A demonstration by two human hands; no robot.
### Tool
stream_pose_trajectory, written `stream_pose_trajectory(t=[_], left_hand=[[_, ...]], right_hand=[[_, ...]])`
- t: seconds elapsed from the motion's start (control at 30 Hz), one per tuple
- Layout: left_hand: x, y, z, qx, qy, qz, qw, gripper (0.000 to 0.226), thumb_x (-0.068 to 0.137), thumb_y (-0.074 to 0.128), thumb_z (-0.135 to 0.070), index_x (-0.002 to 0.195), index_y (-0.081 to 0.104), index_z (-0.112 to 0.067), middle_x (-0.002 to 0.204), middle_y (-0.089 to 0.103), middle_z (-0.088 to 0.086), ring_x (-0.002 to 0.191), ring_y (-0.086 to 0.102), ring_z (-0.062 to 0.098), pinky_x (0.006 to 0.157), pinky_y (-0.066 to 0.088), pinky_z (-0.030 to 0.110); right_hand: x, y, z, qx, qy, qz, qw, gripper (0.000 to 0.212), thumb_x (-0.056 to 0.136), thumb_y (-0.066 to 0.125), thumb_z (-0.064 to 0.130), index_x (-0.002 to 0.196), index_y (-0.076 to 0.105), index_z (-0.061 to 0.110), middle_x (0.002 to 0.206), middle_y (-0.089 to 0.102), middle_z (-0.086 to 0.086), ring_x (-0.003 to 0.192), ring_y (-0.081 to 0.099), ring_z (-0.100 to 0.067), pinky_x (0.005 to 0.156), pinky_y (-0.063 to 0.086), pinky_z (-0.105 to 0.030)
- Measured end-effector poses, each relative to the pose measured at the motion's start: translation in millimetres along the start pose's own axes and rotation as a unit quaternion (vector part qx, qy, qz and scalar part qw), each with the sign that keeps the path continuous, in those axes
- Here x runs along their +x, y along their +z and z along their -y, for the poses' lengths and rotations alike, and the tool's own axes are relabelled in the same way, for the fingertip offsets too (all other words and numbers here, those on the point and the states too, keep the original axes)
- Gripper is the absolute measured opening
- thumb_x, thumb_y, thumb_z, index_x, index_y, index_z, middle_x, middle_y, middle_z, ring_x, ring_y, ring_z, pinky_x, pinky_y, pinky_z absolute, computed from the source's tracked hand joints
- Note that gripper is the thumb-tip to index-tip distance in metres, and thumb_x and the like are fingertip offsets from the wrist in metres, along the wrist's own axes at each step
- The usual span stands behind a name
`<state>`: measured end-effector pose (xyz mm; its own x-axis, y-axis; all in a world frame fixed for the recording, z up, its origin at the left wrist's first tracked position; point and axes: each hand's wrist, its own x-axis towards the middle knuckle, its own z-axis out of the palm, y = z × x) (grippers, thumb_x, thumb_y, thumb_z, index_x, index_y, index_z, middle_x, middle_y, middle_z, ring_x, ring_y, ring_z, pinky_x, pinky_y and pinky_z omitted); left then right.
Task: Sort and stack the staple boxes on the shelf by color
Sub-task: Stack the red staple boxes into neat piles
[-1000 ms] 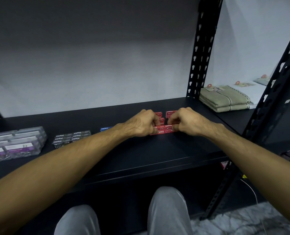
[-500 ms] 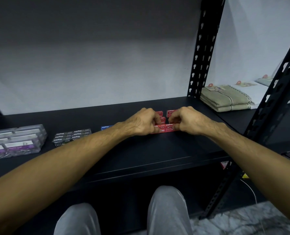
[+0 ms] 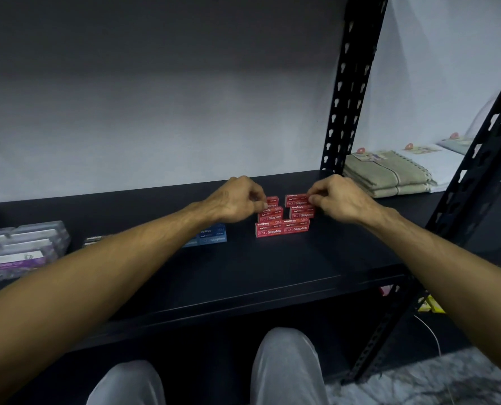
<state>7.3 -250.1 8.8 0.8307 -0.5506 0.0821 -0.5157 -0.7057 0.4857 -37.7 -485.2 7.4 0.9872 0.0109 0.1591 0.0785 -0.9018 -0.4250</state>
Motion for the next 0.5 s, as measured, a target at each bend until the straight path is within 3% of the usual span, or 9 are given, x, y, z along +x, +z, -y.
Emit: stream_pose_trajectory(t=[0.13, 0.27, 0.5], left_hand=[[6, 9, -2, -0.027, -0.009, 0.015, 0.999, 0.021, 0.094, 0.064, -0.031, 0.105, 0.07, -0.015, 0.098, 0.069, -0.005, 0.067, 0.062, 0.003, 0.057, 0.047, 0.013], [11, 13, -1, -0.048, -0.02, 0.037, 0.998, 0.019, 0.095, 0.062, -0.026, 0.106, 0.069, -0.012, 0.093, 0.068, -0.005, 0.067, 0.063, 0.004, 0.047, 0.044, 0.009], [19, 9, 4, -0.062, -0.044, 0.071, 0.995, 0.015, 0.094, 0.064, -0.016, 0.104, 0.072, -0.009, 0.094, 0.072, 0.003, 0.071, 0.066, 0.009, 0.058, 0.055, 0.02]], right_hand=[[4, 6, -3, 0.03, 0.017, 0.005, 0.999, 0.02, 0.098, 0.056, 0.024, 0.108, 0.073, 0.017, 0.079, 0.062, 0.012, 0.063, 0.053, 0.003, 0.062, 0.039, -0.019], [10, 9, -5, 0.05, 0.036, 0.027, 0.998, 0.021, 0.099, 0.056, 0.024, 0.112, 0.072, 0.019, 0.087, 0.063, 0.009, 0.066, 0.053, 0.002, 0.072, 0.043, -0.024], [14, 15, -12, 0.071, 0.038, 0.058, 0.995, 0.017, 0.098, 0.057, 0.024, 0.101, 0.074, 0.023, 0.081, 0.063, 0.014, 0.072, 0.058, -0.001, 0.073, 0.043, -0.025]])
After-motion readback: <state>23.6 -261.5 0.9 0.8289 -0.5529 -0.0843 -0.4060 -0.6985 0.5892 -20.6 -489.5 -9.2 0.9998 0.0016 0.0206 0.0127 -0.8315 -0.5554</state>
